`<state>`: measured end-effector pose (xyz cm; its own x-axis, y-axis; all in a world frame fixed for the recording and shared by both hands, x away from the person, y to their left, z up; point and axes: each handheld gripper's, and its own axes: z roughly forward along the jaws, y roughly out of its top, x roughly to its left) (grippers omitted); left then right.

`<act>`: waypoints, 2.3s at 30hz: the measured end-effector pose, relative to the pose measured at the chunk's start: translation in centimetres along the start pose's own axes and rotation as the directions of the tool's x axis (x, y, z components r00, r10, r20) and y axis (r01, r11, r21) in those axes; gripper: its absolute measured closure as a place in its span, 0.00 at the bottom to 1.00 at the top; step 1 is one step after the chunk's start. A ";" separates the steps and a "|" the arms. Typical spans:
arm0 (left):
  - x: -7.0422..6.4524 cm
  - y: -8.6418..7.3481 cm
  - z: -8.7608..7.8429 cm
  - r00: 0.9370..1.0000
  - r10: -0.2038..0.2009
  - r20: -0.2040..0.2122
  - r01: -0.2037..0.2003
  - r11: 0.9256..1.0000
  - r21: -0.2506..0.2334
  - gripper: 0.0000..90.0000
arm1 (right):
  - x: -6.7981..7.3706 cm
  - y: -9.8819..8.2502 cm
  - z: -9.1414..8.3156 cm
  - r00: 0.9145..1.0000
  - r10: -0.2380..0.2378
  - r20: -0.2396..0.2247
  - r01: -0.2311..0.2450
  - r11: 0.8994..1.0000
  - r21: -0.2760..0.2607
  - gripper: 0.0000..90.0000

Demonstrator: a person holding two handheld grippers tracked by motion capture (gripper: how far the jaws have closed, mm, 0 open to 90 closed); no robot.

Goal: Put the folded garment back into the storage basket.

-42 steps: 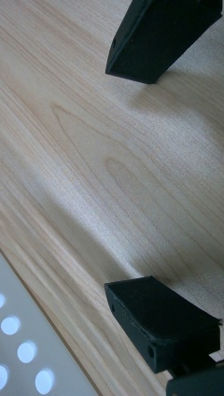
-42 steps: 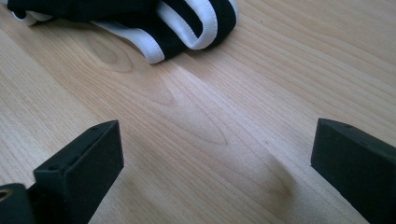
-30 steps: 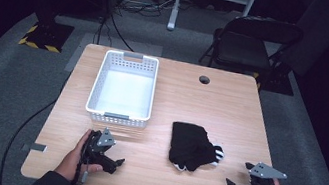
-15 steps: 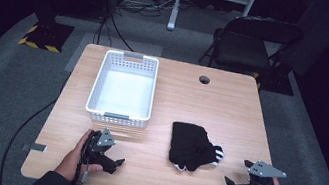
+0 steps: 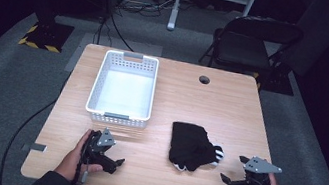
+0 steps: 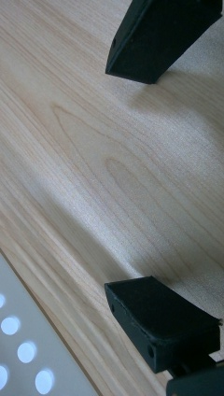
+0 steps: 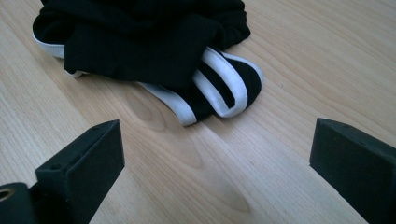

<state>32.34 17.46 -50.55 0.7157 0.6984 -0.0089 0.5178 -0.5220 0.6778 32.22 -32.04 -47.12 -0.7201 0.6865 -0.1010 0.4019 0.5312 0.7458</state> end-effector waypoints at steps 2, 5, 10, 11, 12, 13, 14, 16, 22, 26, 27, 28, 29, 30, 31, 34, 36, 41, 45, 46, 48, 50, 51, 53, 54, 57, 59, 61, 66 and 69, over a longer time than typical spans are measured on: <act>0.0 0.0 0.0 1.000 0.000 0.000 0.000 1.000 0.000 0.01 | 0.1 0.4 0.2 1.000 -0.006 -0.004 0.006 1.000 -0.002 0.04; 0.0 0.0 0.0 1.000 0.000 0.000 0.000 1.000 0.000 0.01 | 0.3 1.0 0.6 1.000 -0.020 -0.010 0.020 1.000 -0.002 0.04; 0.0 0.0 0.0 1.000 0.000 -0.001 0.000 1.000 0.000 0.01 | 0.7 2.1 1.3 0.998 -0.050 -0.029 0.049 0.999 -0.006 0.04; 0.0 0.0 0.0 1.000 0.000 0.000 0.000 1.000 0.000 0.01 | 0.8 2.2 1.4 0.998 -0.054 -0.030 0.054 0.999 -0.006 0.04; 0.0 0.0 0.0 1.000 0.000 0.000 0.000 1.000 0.000 0.01 | 0.9 2.4 1.5 0.998 -0.058 -0.035 0.058 0.998 -0.006 0.04; 0.0 0.0 0.0 1.000 0.000 0.000 0.000 1.000 0.000 0.01 | 1.0 2.7 1.8 0.997 -0.064 -0.041 0.064 0.998 -0.006 0.04; 0.0 0.0 0.0 1.000 0.000 0.000 0.000 1.000 0.000 0.01 | 1.1 2.8 1.9 0.997 -0.066 -0.042 0.066 0.998 -0.006 0.04; 0.0 0.0 0.0 1.000 0.000 0.000 0.000 1.000 0.000 0.01 | 1.2 3.1 2.1 0.996 -0.077 -0.049 0.077 0.997 -0.007 0.04; 0.0 0.0 0.0 1.000 0.000 0.000 0.000 1.000 0.000 0.01 | 1.6 3.7 2.9 0.994 -0.090 -0.062 0.090 0.996 -0.004 0.04; 0.0 0.0 0.0 1.000 0.000 0.000 0.000 1.000 0.000 0.01 | 1.8 4.1 3.4 0.992 -0.097 -0.076 0.097 0.995 -0.003 0.04; 0.0 0.0 0.0 1.000 0.000 0.000 0.000 1.000 0.000 0.01 | 1.8 4.2 3.5 0.992 -0.097 -0.079 0.097 0.995 -0.003 0.04; 0.0 0.0 0.0 1.000 0.000 0.000 0.000 1.000 0.000 0.01 | 1.8 4.3 3.6 0.992 -0.100 -0.081 0.100 0.995 -0.004 0.04; 0.0 0.0 0.0 1.000 0.000 0.000 0.000 1.000 0.000 0.01 | 1.9 4.5 3.7 0.992 -0.100 -0.083 0.100 0.995 -0.003 0.04; 0.0 0.0 0.0 1.000 0.000 0.000 0.000 1.000 0.000 0.01 | 1.9 4.6 3.9 0.991 -0.104 -0.087 0.104 0.995 -0.004 0.04; 0.0 0.0 0.0 1.000 0.000 0.000 0.000 1.000 0.000 0.01 | 1.9 4.7 4.0 0.990 -0.107 -0.088 0.107 0.994 -0.004 0.04; 0.0 0.0 0.0 1.000 0.001 0.000 -0.001 1.000 -0.001 0.01 | 2.0 5.1 4.5 0.989 -0.112 -0.094 0.112 0.994 -0.004 0.04; 0.0 0.0 0.0 1.000 0.000 0.000 0.000 1.000 0.000 0.01 | 2.1 5.3 4.8 0.989 -0.113 -0.096 0.113 0.994 -0.002 0.04; 0.0 0.0 0.0 1.000 0.000 0.000 0.000 1.000 0.000 0.01 | 2.1 5.6 5.4 0.988 -0.116 -0.107 0.117 0.993 0.002 0.04; 0.0 0.0 0.0 1.000 0.000 0.000 0.000 1.000 0.000 0.01 | 2.2 5.9 5.7 0.987 -0.119 -0.110 0.120 0.993 0.004 0.04; 0.0 0.0 0.0 1.000 0.000 0.000 0.000 1.000 0.000 0.01 | 2.2 6.0 5.8 0.986 -0.122 -0.111 0.123 0.992 0.003 0.04; 0.0 0.0 0.0 1.000 0.000 0.000 0.000 1.000 0.000 0.01 | 2.2 6.1 6.0 0.986 -0.125 -0.113 0.126 0.992 0.001 0.04; 0.0 0.0 0.0 1.000 0.000 0.000 0.000 1.000 0.000 0.01 | 2.3 6.3 6.1 0.986 -0.125 -0.114 0.126 0.992 0.000 0.04; 0.0 0.0 0.0 1.000 0.001 0.001 -0.001 1.000 0.000 0.01 | 2.2 6.3 6.1 0.985 -0.127 -0.116 0.128 0.992 -0.001 0.04; 0.0 0.0 0.0 1.000 0.001 0.001 -0.001 1.000 0.000 0.01 | 2.2 6.4 6.3 0.985 -0.126 -0.116 0.127 0.992 0.000 0.04; 0.0 0.0 0.0 1.000 0.001 0.000 -0.001 1.000 0.000 0.01 | 2.3 6.5 6.4 0.985 -0.127 -0.116 0.128 0.992 0.000 0.04; 0.0 0.0 0.0 1.000 0.002 0.001 -0.002 1.000 0.000 0.01 | 2.3 6.6 6.6 0.985 -0.127 -0.120 0.128 0.992 0.000 0.04; 0.0 0.0 0.0 1.000 0.002 0.001 -0.002 1.000 0.000 0.01 | 2.3 6.7 6.8 0.984 -0.129 -0.122 0.130 0.991 0.003 0.04; 0.0 0.0 0.0 1.000 0.002 0.001 -0.002 1.000 0.000 0.01 | 2.2 6.7 7.0 0.984 -0.126 -0.123 0.127 0.992 0.004 0.04; 0.0 0.0 0.0 1.000 0.002 0.000 -0.002 1.000 0.000 0.01 | 2.1 6.9 7.5 0.985 -0.120 -0.126 0.122 0.992 0.011 0.04; 0.0 0.0 0.0 1.000 0.002 0.000 -0.002 1.000 0.001 0.01 | 2.1 6.9 7.8 0.985 -0.111 -0.132 0.114 0.993 0.012 0.04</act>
<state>32.32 17.49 -50.55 0.7167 0.6973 -0.0075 0.5170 -0.5240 0.6769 37.94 -23.07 -47.29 -0.8287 0.5514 -0.0957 0.3239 0.6120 0.7215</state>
